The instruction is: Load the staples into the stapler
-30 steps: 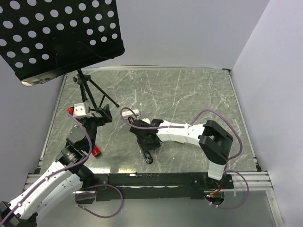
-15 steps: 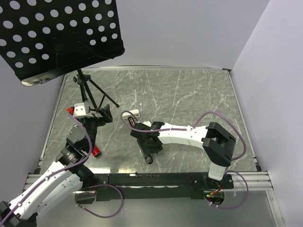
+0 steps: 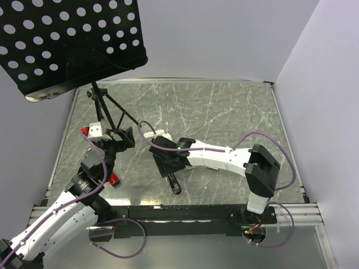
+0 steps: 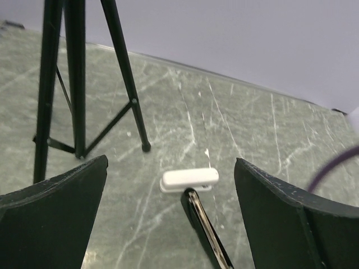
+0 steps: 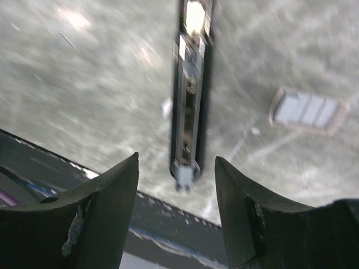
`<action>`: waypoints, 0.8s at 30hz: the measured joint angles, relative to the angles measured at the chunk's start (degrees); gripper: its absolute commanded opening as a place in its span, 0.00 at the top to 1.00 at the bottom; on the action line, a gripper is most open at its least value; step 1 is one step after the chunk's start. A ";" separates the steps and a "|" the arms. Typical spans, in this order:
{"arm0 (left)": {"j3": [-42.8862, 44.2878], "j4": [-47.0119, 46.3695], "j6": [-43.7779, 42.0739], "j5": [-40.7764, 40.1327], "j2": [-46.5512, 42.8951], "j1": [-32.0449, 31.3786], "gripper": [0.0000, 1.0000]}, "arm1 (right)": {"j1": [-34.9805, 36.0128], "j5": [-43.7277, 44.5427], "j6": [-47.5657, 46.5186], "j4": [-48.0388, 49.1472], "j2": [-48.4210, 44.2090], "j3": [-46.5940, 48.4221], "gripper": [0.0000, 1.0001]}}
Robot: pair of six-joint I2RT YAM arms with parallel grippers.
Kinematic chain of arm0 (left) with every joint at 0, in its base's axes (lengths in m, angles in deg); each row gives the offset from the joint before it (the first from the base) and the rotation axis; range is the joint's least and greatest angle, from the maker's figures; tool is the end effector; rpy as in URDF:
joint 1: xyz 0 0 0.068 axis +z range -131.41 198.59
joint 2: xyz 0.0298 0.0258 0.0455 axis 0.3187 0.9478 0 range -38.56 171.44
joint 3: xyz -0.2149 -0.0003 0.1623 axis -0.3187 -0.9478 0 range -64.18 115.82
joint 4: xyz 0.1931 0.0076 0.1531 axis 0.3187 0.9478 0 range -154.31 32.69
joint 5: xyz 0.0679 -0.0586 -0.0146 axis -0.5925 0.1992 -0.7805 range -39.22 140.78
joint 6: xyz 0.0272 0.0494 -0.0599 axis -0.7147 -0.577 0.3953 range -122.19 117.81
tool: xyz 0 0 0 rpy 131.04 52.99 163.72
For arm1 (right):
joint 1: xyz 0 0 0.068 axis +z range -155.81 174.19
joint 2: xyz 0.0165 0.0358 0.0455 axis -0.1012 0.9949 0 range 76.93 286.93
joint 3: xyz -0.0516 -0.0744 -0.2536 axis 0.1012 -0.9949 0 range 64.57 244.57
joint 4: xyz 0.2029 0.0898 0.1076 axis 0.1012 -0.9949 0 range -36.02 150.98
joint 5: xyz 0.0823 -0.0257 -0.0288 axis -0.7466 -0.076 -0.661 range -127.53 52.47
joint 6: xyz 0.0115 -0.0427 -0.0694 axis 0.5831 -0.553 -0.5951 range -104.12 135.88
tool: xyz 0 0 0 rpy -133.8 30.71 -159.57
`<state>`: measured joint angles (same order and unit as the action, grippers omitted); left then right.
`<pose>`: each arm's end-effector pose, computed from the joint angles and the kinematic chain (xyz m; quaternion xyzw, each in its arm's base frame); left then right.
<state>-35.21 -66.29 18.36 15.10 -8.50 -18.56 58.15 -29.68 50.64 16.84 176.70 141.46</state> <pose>0.1503 -0.0614 0.3016 -0.1197 0.6924 -0.1390 0.6978 0.1646 0.3148 0.2027 -0.2332 0.9495 0.1071 0.1803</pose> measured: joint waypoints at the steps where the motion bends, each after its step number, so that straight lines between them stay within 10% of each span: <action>1: 0.22 1.01 0.59 0.33 -0.13 0.00 0.00 | -0.07 0.00 -0.39 0.63 0.85 0.72 0.38; 24: -1.77 19.10 32.79 14.93 3.37 0.00 0.01 | -0.26 -3.82 -11.23 10.14 -3.43 -17.86 0.99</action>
<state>-36.98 -47.18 51.15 30.02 -5.13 -18.56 57.89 -33.50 39.41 26.98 173.27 123.60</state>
